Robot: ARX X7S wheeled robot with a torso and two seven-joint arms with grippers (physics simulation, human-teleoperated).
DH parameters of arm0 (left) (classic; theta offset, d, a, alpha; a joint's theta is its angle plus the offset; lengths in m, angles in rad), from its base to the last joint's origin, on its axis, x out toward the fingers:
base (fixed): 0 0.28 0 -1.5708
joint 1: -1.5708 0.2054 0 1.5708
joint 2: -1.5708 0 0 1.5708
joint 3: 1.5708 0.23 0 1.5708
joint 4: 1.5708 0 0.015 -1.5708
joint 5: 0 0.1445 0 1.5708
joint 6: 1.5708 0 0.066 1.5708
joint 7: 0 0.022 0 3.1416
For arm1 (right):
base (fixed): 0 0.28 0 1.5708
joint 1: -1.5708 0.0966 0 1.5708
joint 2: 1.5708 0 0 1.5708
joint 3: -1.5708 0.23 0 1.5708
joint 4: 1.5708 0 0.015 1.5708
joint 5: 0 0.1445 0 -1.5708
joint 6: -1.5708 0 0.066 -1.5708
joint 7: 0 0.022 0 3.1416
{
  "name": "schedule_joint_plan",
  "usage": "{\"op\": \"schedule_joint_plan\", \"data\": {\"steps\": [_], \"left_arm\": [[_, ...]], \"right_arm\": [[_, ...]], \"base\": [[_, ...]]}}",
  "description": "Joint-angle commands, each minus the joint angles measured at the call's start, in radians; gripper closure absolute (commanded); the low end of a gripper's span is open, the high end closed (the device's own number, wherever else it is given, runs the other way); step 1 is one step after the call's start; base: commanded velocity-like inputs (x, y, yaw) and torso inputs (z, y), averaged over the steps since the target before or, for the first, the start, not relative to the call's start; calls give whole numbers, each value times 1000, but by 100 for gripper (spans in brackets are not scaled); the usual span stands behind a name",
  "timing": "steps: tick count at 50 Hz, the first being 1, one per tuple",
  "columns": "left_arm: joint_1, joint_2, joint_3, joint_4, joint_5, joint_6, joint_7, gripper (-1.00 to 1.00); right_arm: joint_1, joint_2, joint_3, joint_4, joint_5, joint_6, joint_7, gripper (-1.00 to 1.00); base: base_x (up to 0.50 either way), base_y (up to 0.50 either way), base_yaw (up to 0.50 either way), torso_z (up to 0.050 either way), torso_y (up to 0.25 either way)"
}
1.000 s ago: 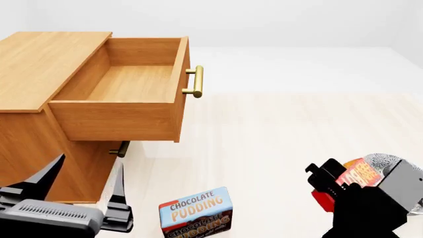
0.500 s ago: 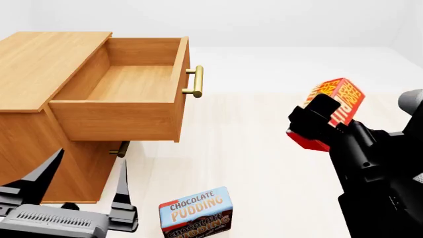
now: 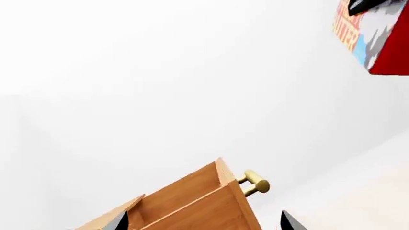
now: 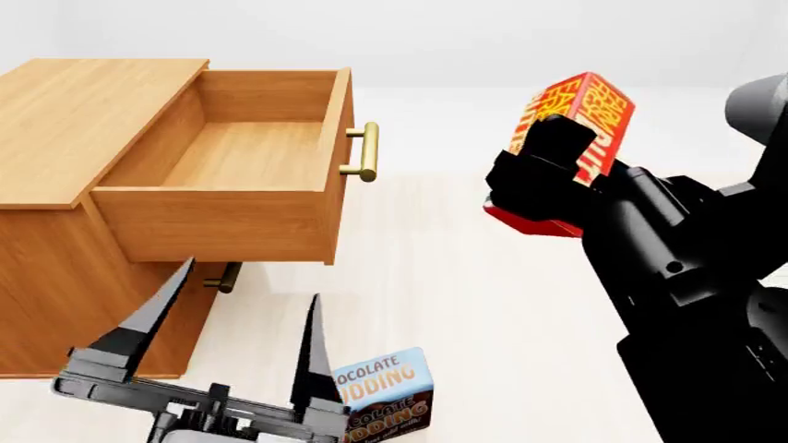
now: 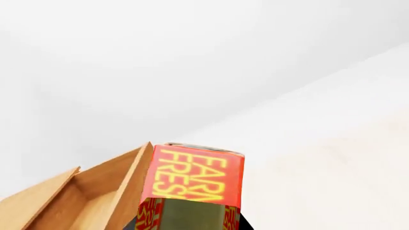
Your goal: Put the butter at the back in the top drawer of the cabinet and close it.
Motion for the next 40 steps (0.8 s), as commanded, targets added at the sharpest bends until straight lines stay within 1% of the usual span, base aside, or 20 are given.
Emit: {"op": "schedule_joint_plan", "data": {"steps": [1, 7, 15, 28, 35, 40], "left_arm": [[-125, 175, 266, 25, 337, -228, 78, -100], [-160, 218, 351, -11, 430, -258, 91, -100], [-206, 274, 446, -43, 544, -315, 117, -100], [-233, 307, 554, -106, 681, -342, 120, -100], [-254, 331, 586, -153, 724, -354, 129, -100], [-259, 347, 586, -163, 725, -359, 138, -100]], "right_arm": [[162, 78, -224, -65, 33, -212, -2, 100], [215, 91, -293, -94, 43, -275, -7, 100], [220, 80, -307, -104, 51, -302, -38, 100], [254, 59, -330, -112, 69, -314, -35, 100], [259, 42, -351, -111, 65, -322, -35, 100], [244, 29, -365, -119, 53, -334, -38, 100]], "base": [[0, 0, 0, 0, 0], [0, 0, 0, 2, 2], [0, 0, 0, 0, 0], [0, 0, 0, 1, 2], [0, 0, 0, 0, 0], [0, 0, 0, 0, 2]]}}
